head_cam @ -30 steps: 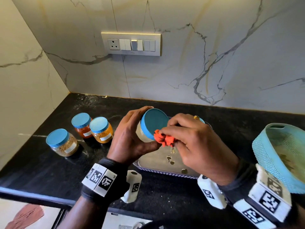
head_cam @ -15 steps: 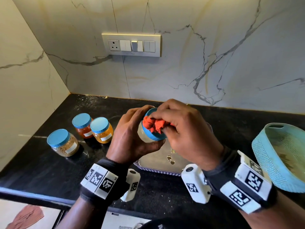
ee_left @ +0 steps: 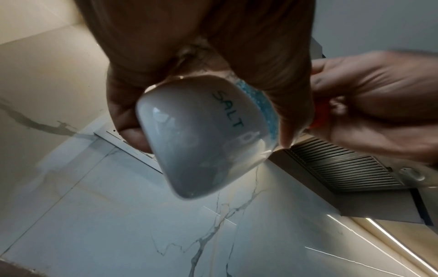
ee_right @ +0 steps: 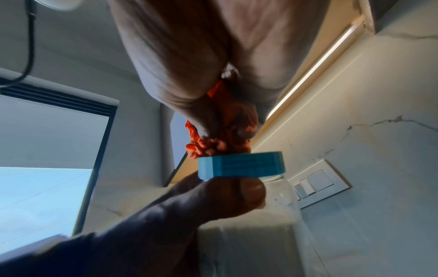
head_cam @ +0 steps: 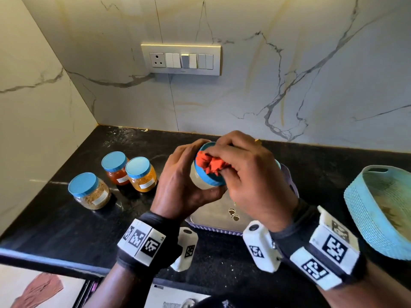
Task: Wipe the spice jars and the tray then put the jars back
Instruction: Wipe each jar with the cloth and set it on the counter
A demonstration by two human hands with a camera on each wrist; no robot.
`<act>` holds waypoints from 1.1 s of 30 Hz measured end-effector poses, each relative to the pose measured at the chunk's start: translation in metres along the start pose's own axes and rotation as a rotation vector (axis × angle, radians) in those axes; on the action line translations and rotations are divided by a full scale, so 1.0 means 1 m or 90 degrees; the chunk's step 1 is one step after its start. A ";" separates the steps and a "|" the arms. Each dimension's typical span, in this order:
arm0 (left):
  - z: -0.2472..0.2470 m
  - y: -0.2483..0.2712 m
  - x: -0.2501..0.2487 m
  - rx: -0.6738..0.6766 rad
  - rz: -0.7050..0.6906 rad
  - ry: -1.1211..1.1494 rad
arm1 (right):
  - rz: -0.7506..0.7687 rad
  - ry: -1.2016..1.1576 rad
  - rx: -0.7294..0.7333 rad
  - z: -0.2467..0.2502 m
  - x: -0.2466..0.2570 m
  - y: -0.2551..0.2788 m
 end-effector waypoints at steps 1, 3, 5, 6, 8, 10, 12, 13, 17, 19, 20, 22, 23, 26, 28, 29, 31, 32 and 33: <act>0.004 -0.001 0.002 -0.006 -0.003 0.001 | 0.023 -0.007 0.009 0.000 0.005 0.004; 0.009 -0.003 0.004 -0.011 -0.010 -0.004 | 0.060 0.011 0.035 0.005 0.005 0.015; 0.010 -0.001 0.004 -0.018 -0.005 -0.002 | 0.068 0.038 0.038 0.012 -0.007 0.024; 0.008 0.000 0.004 -0.023 0.000 0.000 | 0.055 0.048 0.028 0.015 -0.015 0.026; 0.002 0.000 0.001 -0.017 0.006 0.000 | 0.009 0.065 0.005 0.016 -0.030 0.018; -0.004 0.000 -0.001 0.003 0.005 0.000 | -0.035 0.060 -0.009 0.012 -0.034 0.005; -0.005 -0.001 -0.003 0.012 0.004 0.003 | -0.037 0.043 -0.014 0.005 -0.024 -0.005; -0.003 -0.003 -0.003 0.010 0.004 0.008 | -0.021 0.033 -0.010 0.003 -0.015 -0.006; 0.007 -0.006 -0.001 -0.027 0.011 0.032 | 0.069 -0.001 0.022 0.010 0.006 0.007; 0.007 -0.005 -0.001 -0.034 0.010 0.030 | 0.074 0.019 0.030 0.017 -0.002 0.016; 0.006 -0.003 -0.002 -0.033 0.012 0.027 | 0.062 0.039 0.030 0.019 -0.010 0.018; 0.000 0.000 -0.003 -0.014 0.014 0.015 | 0.018 0.069 0.021 0.019 -0.026 0.013; -0.004 0.001 -0.004 -0.002 0.011 0.010 | -0.007 0.069 0.012 0.018 -0.031 0.007; -0.009 -0.003 -0.010 0.011 0.002 0.020 | -0.033 0.035 -0.016 0.013 -0.023 -0.009; -0.007 -0.009 -0.013 0.002 0.007 0.045 | -0.002 0.004 -0.015 0.013 -0.009 -0.011; -0.005 -0.011 -0.012 -0.002 0.012 0.053 | 0.023 -0.003 -0.003 0.015 -0.003 -0.007; -0.002 -0.012 -0.011 -0.006 0.020 0.053 | 0.071 -0.008 0.026 0.022 0.001 0.003; -0.001 -0.012 -0.011 -0.008 0.019 0.050 | 0.081 -0.010 0.041 0.026 -0.003 0.009; -0.001 -0.010 -0.011 -0.009 0.015 0.049 | 0.076 -0.010 0.054 0.030 -0.011 0.012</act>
Point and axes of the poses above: each hand's wrist, its own y-axis away from the middle knuckle, its own z-axis out of the back of the hand, x = y × z, the point moved 3 cm from there along -y, towards the middle knuckle, and after that the axes turned 6 degrees about y, right-handed, at the moved point
